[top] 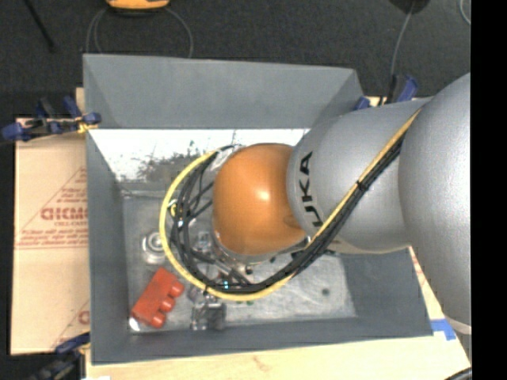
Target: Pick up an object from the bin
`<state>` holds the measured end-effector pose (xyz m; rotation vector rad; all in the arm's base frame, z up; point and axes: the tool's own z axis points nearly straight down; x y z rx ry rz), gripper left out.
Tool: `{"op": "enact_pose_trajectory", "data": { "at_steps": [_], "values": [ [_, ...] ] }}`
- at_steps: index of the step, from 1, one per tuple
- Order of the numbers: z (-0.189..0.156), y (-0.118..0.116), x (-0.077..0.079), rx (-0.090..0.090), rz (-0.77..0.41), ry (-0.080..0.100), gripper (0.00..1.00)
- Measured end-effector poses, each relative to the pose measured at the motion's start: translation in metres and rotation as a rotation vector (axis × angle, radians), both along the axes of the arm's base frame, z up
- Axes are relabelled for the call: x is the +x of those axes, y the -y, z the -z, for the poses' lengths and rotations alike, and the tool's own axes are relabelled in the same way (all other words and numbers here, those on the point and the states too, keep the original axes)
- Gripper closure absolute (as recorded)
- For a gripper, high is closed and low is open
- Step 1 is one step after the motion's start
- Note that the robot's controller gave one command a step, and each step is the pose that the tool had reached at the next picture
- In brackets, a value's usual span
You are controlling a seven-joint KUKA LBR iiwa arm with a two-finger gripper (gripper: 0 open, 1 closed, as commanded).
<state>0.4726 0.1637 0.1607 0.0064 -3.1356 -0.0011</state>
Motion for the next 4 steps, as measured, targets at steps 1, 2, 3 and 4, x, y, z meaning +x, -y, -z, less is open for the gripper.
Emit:
{"op": "enact_pose_trajectory", "data": {
  "at_steps": [1,2,3,4],
  "values": [
    [0.089,-0.062,0.026,0.001,-0.098,0.011,0.0],
    [0.084,-0.061,0.035,0.0,-0.15,0.011,0.0],
    [0.083,-0.062,0.036,0.004,-0.146,0.013,1.0],
    [-0.081,-0.021,0.041,0.001,-0.299,0.018,1.0]
  ]
}}
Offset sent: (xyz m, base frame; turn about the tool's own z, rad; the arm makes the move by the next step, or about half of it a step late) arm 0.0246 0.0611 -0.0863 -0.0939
